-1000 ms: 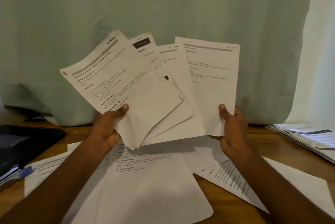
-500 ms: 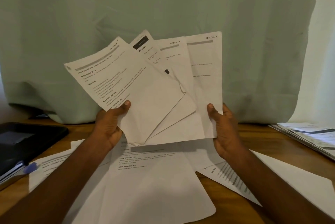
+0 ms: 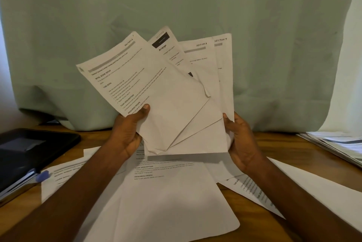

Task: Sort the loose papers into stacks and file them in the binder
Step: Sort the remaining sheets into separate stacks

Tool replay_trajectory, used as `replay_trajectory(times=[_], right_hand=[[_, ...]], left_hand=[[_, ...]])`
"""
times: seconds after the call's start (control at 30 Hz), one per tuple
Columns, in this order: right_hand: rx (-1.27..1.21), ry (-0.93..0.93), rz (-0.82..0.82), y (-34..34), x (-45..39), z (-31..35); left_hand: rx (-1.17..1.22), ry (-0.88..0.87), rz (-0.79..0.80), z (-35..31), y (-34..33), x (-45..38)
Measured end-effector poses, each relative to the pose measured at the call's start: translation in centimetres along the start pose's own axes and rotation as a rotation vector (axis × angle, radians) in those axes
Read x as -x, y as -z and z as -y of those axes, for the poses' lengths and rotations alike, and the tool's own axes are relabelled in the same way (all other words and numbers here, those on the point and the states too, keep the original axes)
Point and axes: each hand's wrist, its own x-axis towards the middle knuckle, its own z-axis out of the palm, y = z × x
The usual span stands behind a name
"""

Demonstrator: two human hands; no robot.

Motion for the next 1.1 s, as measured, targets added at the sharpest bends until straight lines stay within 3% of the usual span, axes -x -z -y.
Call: replay_trajectory(times=[0.3,0.47,0.7,1.03,1.1], right_hand=[[-0.026,-0.049,0.056,-0.6,0.7,1.1],[0.097,0.021,-0.005,-0.8,0.7,0.8],[0.128,-0.040,-0.028,-1.2,1.3,1.2],[0.168,0.032,0.082,-2.9,2.0,2.4],[0.060,0.077,0.142,-2.8,2.0,2.2]], left_hand=[[-0.063,-0.043,0.031,-0.3,0.1,0.1],[-0.173,0.027,0.173,-0.4,-0.1,0.9],[-0.584,0.086,0.431,-0.6,-0.2,1.7],[-0.401,-0.183,0.132,-0.6,-2.4,2.4],[-0.391,-0.230,0.113,-0.9,-2.9,2.5]])
